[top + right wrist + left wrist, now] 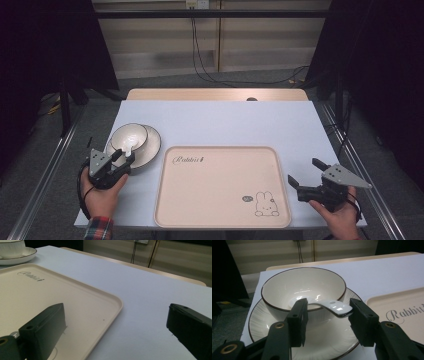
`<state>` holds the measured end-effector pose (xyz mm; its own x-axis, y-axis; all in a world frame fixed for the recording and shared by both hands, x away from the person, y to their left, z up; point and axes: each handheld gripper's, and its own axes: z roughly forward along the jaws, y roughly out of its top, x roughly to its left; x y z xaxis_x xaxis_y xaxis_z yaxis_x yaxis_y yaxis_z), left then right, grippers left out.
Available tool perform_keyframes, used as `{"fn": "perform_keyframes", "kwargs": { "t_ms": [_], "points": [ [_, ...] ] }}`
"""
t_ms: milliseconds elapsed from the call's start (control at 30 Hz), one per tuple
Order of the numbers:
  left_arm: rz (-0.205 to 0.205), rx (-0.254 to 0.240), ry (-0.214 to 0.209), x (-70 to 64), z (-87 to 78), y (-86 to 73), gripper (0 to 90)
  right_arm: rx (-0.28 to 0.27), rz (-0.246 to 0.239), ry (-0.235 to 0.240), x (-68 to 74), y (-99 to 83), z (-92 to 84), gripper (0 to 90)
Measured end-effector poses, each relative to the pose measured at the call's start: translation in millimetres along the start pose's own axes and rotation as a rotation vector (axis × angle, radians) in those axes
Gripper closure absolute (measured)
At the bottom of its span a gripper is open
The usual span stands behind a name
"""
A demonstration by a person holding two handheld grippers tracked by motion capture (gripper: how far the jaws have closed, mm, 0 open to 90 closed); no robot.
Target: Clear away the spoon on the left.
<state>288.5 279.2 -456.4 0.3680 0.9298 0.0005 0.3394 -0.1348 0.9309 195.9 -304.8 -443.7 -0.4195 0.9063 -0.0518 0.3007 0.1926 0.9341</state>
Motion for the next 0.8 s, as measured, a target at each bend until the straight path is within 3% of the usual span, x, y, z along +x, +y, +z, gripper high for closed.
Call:
{"fn": "perform_keyframes", "kwargs": {
  "t_ms": [367, 533, 800],
  "points": [
    [-0.008, -0.001, 0.031, 3.8, -2.4, -0.4, 55.8, 0.001, 0.015, -0.006, -1.4, -0.2, -1.2, 1.9],
    [-0.036, 0.003, 0.017, 5.2, -2.3, -0.9, 60.0, 0.001, 0.013, -0.003, -0.8, -0.3, -0.6, 1.9],
    [-0.043, -0.012, 0.022, 7.0, -3.8, 0.8, 69.4, 0.002, 0.007, 0.001, -1.1, -0.7, 0.4, 1.9]
  ]
}}
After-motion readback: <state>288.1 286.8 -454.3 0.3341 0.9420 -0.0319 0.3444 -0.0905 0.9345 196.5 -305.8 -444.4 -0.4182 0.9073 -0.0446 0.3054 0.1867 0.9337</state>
